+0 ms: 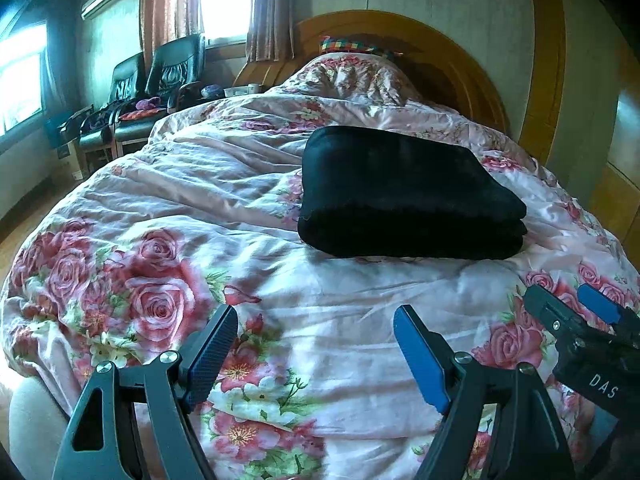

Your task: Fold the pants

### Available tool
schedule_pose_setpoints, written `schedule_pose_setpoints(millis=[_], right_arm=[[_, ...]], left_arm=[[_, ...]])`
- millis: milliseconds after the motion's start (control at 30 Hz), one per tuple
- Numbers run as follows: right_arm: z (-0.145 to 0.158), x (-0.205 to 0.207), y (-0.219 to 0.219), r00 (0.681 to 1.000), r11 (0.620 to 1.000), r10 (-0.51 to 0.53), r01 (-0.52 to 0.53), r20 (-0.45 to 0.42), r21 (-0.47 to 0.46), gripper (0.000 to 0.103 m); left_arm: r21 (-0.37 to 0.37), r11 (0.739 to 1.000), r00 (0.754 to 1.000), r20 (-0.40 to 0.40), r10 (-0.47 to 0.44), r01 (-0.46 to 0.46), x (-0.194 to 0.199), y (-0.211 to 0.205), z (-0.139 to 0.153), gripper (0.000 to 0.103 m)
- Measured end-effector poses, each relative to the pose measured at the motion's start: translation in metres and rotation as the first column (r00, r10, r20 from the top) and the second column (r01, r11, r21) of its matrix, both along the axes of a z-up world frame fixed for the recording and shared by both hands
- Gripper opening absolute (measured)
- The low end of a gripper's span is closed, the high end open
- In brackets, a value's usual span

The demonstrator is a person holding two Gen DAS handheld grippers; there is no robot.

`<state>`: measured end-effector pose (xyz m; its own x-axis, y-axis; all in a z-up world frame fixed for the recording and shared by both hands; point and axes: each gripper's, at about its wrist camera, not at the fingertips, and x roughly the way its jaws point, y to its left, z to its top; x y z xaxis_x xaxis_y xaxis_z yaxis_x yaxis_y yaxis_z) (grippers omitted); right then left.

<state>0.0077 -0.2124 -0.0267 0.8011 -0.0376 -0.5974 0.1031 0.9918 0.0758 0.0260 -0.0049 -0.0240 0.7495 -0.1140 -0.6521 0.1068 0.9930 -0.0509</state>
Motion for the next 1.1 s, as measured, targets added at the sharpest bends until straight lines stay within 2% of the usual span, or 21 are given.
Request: schedule_pose_setpoints(millis=[433, 967, 1100], right_arm=[[-0.0034, 0.0020, -0.0003, 1.000, 1.000, 0.006, -0.006, -0.020, 0.002, 0.103], [-0.0054, 0.0027, -0.0021, 1.000, 1.000, 0.004, -0.004, -0.030, 0.009, 0.103], [-0.0063, 0.0032, -0.0018, 0.999, 1.000, 0.010, -0.010, -0.031, 0.005, 0.103]], left_arm=[[0.020, 1.000, 1.000, 0.019, 0.022, -0.022, -0.0024, 0.0007, 0.0012, 0.082], [0.003, 1.000, 1.000, -0.024, 0.019, -0.018, -0.0002, 0.0007, -0.0041, 0.082], [0.024, 0.999, 1.000, -0.011, 0.021, -0.021, -0.0015, -0.0006, -0.0043, 0.082]])
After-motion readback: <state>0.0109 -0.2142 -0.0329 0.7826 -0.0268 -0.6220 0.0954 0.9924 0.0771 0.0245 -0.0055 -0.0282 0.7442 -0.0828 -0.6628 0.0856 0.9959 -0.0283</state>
